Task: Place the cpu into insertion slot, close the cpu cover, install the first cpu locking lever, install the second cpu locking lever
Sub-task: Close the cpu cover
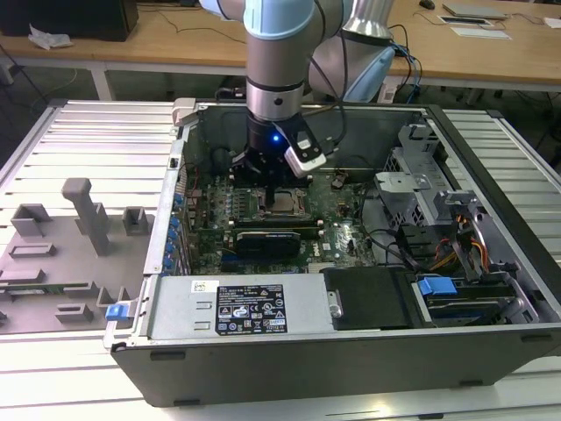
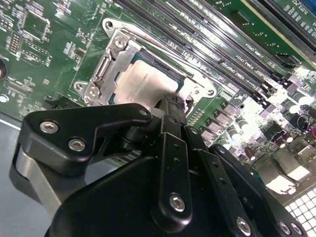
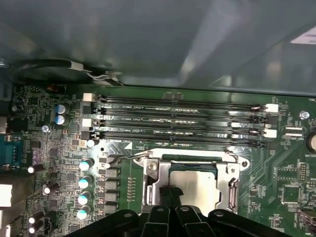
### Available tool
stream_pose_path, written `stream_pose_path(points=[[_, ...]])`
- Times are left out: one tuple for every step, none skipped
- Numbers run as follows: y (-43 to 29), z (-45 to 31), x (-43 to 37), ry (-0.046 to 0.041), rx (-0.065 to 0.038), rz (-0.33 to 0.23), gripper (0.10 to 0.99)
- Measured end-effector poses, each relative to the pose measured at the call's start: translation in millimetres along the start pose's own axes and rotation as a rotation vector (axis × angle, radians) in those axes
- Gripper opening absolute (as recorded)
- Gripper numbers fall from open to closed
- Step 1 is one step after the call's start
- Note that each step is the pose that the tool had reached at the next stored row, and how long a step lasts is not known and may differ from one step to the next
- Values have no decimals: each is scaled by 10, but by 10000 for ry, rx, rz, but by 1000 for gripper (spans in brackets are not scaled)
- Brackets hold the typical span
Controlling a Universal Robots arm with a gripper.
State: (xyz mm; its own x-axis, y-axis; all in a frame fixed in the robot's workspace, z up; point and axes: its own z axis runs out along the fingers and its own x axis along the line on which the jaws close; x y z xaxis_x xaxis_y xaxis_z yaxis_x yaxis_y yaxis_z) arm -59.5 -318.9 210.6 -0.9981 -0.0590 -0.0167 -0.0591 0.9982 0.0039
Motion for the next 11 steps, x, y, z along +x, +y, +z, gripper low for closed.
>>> stream_pose_path(points=[[0, 4, 2, 0, -1, -75, 106], [0, 9, 4, 1, -2, -170, 106], [0, 12, 6, 1, -2, -223, 106], [0, 14, 11, 3, -2, -270, 106], [0, 15, 18, 2, -3, -286, 106], [2, 17, 36, 1, -5, -299, 106], [3, 17, 58, 1, -4, -313, 106], [3, 18, 65, 2, -4, -319, 106], [3, 19, 66, 2, -4, -327, 106], [3, 24, 66, 2, -4, -331, 106], [3, 27, 66, 2, -4, -332, 106]])
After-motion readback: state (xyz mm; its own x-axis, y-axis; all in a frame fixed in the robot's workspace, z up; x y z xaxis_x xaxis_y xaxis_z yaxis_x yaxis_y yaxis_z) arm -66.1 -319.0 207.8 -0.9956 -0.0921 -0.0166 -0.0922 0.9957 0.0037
